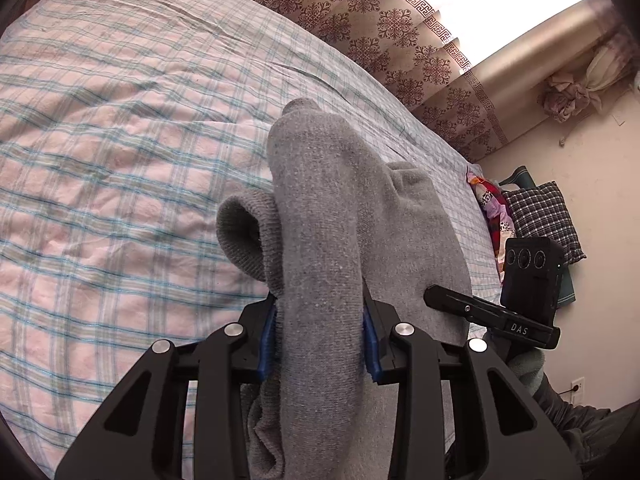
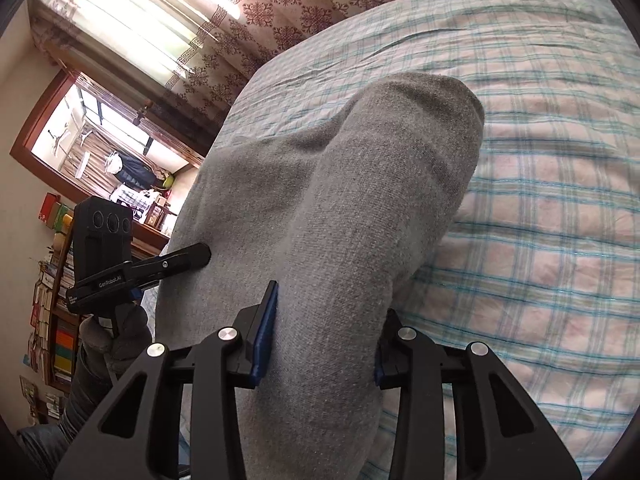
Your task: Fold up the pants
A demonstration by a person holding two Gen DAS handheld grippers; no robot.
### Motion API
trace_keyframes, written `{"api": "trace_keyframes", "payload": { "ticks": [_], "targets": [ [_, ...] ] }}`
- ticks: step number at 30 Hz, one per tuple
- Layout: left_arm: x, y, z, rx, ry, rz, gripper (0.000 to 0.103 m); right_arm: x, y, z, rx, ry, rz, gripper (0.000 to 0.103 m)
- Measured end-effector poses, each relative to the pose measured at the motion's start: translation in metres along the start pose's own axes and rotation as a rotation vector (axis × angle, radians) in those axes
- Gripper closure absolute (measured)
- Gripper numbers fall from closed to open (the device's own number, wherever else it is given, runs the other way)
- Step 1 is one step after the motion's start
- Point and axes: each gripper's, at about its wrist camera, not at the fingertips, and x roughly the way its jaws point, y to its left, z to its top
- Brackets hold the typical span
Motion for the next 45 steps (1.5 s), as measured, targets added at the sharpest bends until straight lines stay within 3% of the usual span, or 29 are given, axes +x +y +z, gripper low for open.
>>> {"api": "trace_keyframes", "payload": {
  "ticks": [10,18,24,31,36,42,45],
  "targets": [
    [0.045,-0.096,0.024,0.115,0.02,-0.068,0.069,-0.096,-0.047,0.024,-0.008,-0.159,-0.08,0.067],
    [0.129,-0.177,0.045,0.184,0.096,-0.112,0.069,-0.161,-0.122,0.031,0.064,-0.254,-0.162,0.067],
    [0.201,-0.216,0.063,0.169,0.159,-0.142,0.069,-0.195,-0.187,0.046,0.116,-0.298,-0.205,0.067],
    [0.269,-0.239,0.08,0.168,0.21,-0.119,0.069,-0.207,-0.254,0.066,0.169,-0.291,-0.22,0.067],
    [0.305,-0.236,0.096,0.135,0.221,-0.09,0.076,-0.194,-0.291,0.071,0.206,-0.256,-0.22,0.067],
    [0.323,-0.24,0.099,0.202,0.221,-0.006,0.075,-0.186,-0.309,0.07,0.23,-0.255,-0.211,0.065],
    [0.326,-0.247,0.096,0.265,0.207,0.044,0.072,-0.187,-0.305,0.066,0.221,-0.251,-0.252,0.058]
  ]
}}
